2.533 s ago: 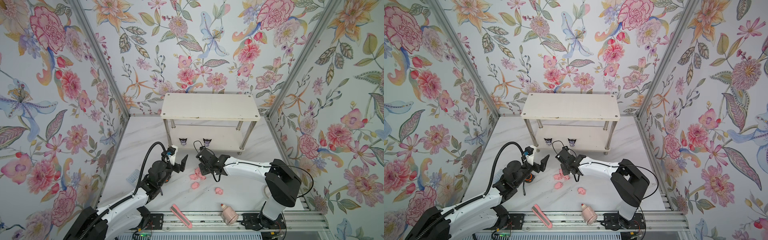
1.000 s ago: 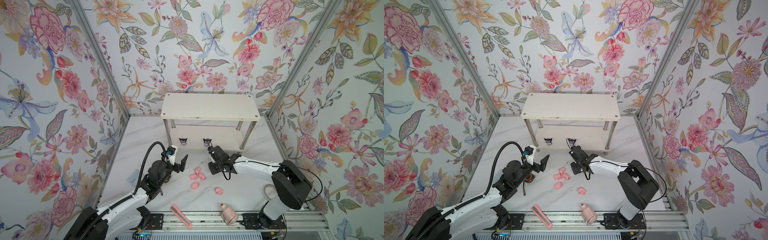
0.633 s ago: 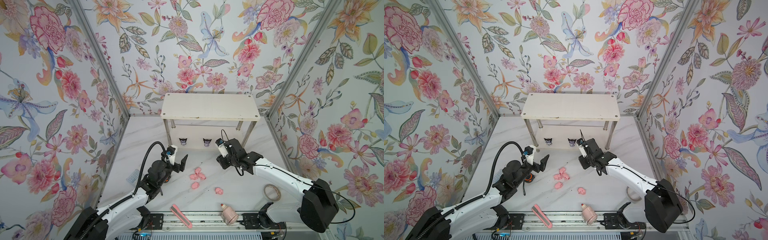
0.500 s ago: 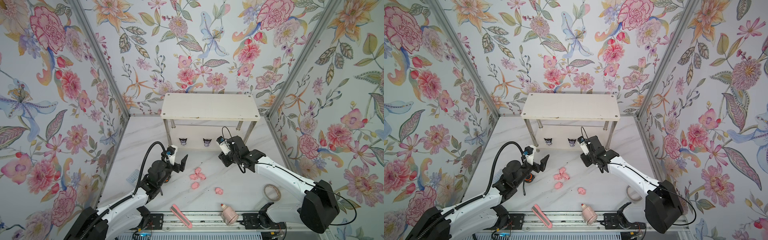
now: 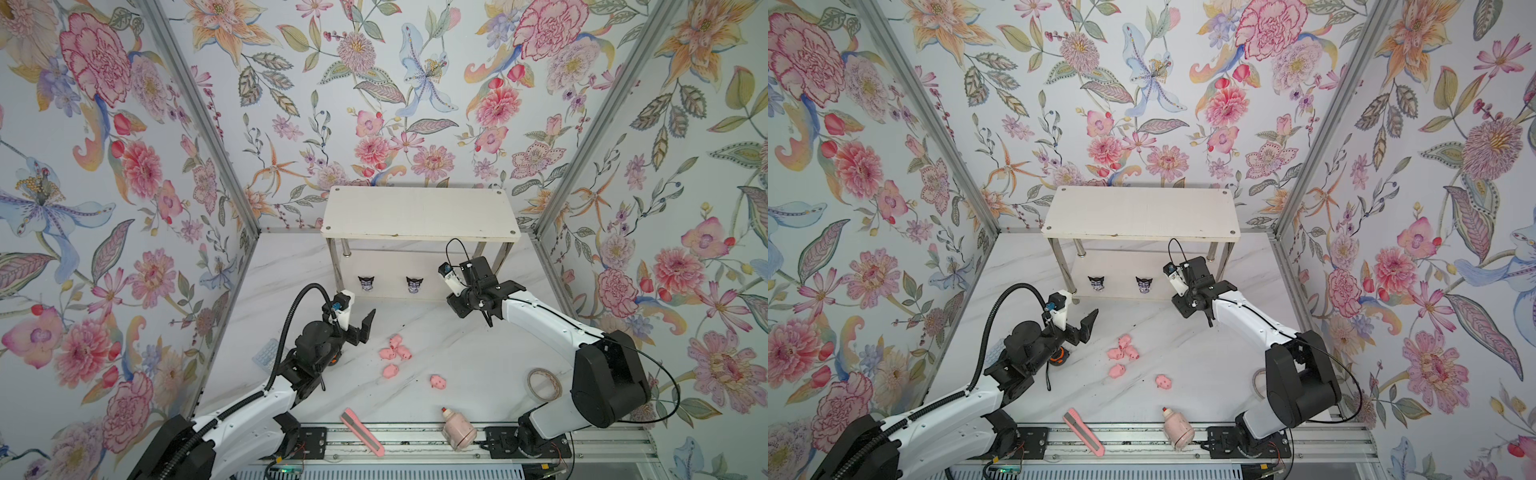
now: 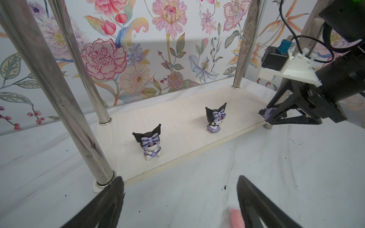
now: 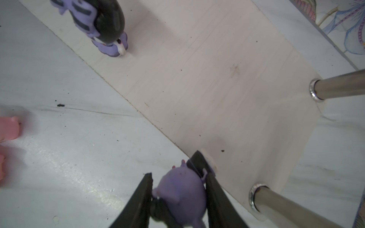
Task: Place and organize the plastic toys onto the shelf
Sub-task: 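Lift the purple Kuromi figure with the right gripper toward the lower shelf, then lower the figure onto the lower shelf end and open the right gripper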
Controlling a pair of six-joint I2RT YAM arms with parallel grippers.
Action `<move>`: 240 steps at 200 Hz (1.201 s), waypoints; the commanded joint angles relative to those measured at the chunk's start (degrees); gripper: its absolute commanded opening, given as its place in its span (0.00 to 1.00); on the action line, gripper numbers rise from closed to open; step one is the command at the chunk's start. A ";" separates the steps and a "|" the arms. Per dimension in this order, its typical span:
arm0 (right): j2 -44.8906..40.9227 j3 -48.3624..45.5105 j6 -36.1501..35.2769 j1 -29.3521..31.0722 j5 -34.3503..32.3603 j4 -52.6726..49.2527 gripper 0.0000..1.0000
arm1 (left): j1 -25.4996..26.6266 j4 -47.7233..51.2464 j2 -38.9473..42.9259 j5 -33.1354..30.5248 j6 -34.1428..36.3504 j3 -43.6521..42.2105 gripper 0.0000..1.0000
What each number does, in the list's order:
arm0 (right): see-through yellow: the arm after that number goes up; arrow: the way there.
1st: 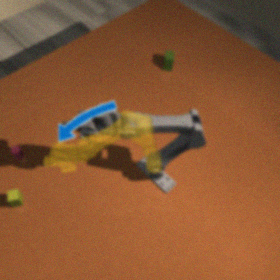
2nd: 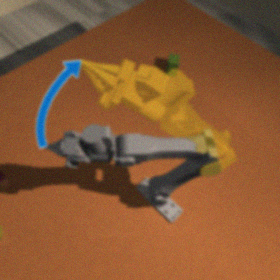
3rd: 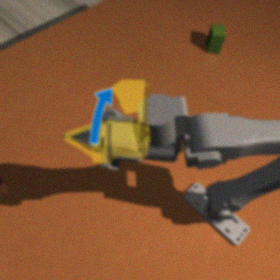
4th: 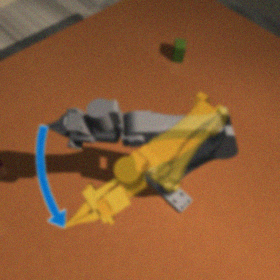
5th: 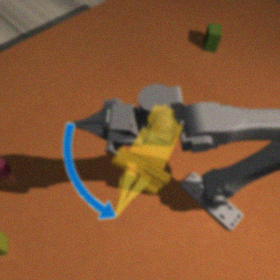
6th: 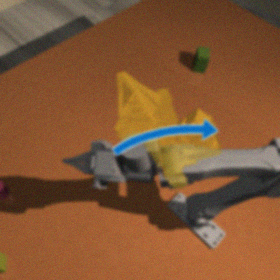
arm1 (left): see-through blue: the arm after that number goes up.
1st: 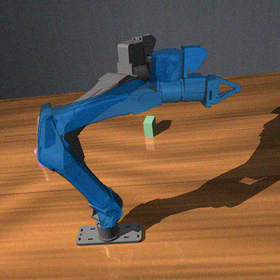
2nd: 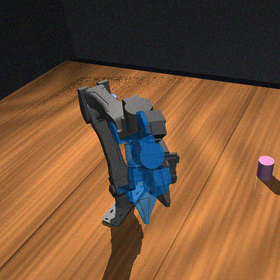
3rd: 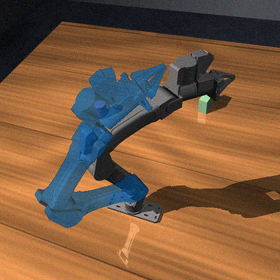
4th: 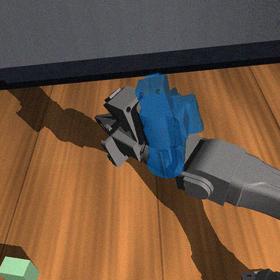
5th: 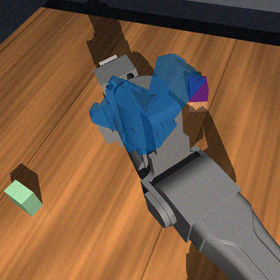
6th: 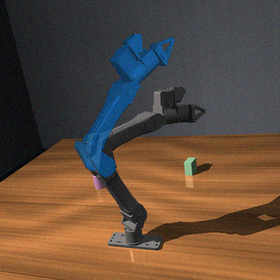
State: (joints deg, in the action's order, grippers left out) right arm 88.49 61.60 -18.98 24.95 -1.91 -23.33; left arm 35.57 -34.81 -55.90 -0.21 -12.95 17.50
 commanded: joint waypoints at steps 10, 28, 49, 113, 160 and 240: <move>2.40 2.59 -3.12 -1.96 2.61 1.22 0.12 | -0.79 -0.96 -0.78 0.81 -0.67 -0.45 0.90; 4.11 3.78 -3.49 -2.86 3.49 1.28 0.12 | -0.87 -0.98 -0.86 0.75 -0.67 -0.45 0.90; 5.85 4.81 -4.03 -3.24 3.32 1.25 0.12 | -0.91 -0.80 -0.61 0.40 -0.58 -0.53 0.90; 9.04 6.07 -4.65 -3.48 1.65 1.36 0.13 | -1.03 -0.88 -0.75 0.21 -0.41 -0.62 0.90; 9.67 6.33 -5.21 -3.42 1.03 1.37 0.18 | -1.12 -1.14 -1.33 0.21 -0.48 -0.53 0.90; 7.02 4.84 -4.34 -3.42 0.78 3.76 0.65 | -1.17 -1.23 -1.47 0.38 -0.60 -0.53 0.90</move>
State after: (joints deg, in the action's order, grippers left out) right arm 96.77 67.09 -24.25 21.76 -0.62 -21.10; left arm 35.14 -34.81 -57.01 -0.23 -12.95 17.50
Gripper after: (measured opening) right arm 0.624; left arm 0.904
